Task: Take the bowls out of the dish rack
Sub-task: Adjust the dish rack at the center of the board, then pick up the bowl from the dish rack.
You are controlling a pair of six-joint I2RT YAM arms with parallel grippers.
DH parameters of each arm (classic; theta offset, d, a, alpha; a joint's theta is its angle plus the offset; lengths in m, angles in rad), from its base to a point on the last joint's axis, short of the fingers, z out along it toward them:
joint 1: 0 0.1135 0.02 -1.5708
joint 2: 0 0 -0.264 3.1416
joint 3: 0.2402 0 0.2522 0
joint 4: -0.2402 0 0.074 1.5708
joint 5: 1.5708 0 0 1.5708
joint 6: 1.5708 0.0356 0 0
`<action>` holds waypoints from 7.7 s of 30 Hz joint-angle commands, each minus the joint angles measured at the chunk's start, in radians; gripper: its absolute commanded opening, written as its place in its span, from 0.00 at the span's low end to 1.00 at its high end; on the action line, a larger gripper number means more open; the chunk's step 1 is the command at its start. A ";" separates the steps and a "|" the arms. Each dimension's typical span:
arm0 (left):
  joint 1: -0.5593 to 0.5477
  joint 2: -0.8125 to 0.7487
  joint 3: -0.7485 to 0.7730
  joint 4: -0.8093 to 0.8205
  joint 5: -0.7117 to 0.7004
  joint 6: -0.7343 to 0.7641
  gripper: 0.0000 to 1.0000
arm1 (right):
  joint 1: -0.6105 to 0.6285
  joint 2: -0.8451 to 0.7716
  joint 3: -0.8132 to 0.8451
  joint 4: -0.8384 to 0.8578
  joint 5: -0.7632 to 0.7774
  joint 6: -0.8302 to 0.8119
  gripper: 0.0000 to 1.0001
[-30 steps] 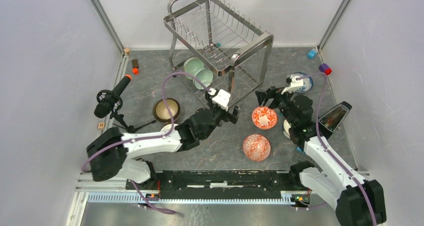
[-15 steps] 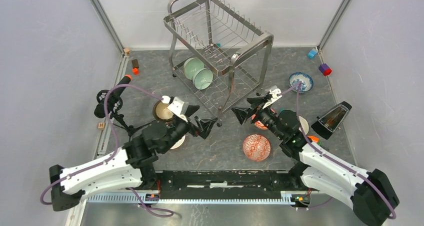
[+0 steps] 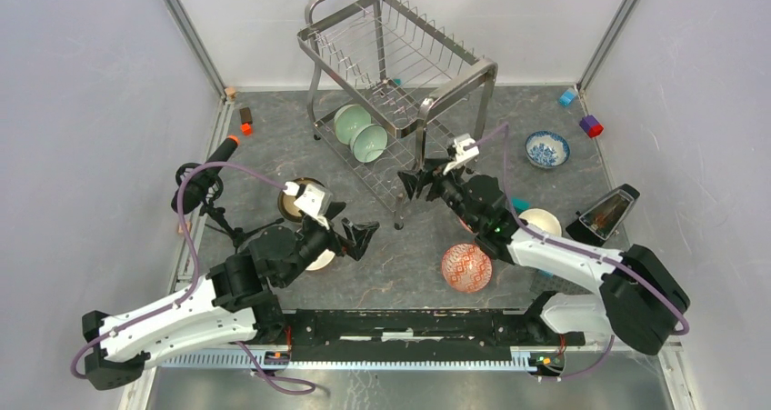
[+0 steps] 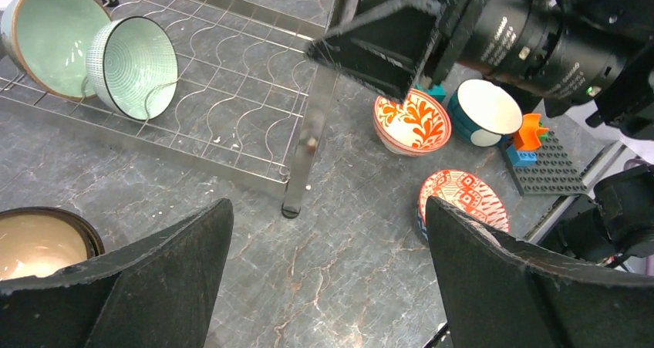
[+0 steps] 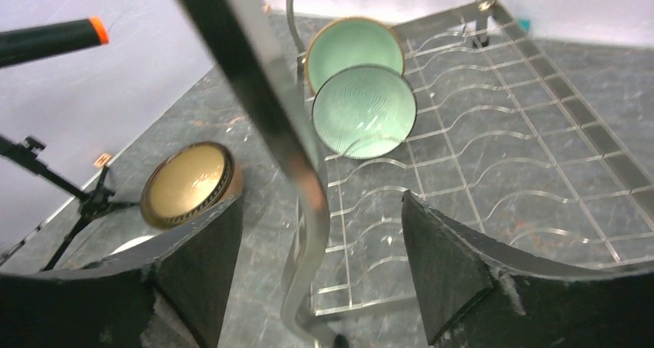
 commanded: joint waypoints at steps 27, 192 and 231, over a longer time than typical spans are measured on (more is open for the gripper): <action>0.049 0.363 0.219 0.204 -0.425 0.229 1.00 | -0.396 0.272 0.328 -0.180 -0.017 -0.049 0.40; 0.683 0.033 -0.009 -0.082 0.431 -0.225 0.99 | -0.160 0.728 0.372 0.441 -0.182 0.376 0.54; 0.684 0.059 -0.015 -0.071 0.455 -0.231 0.98 | -0.269 0.791 0.360 0.687 -0.390 0.711 0.00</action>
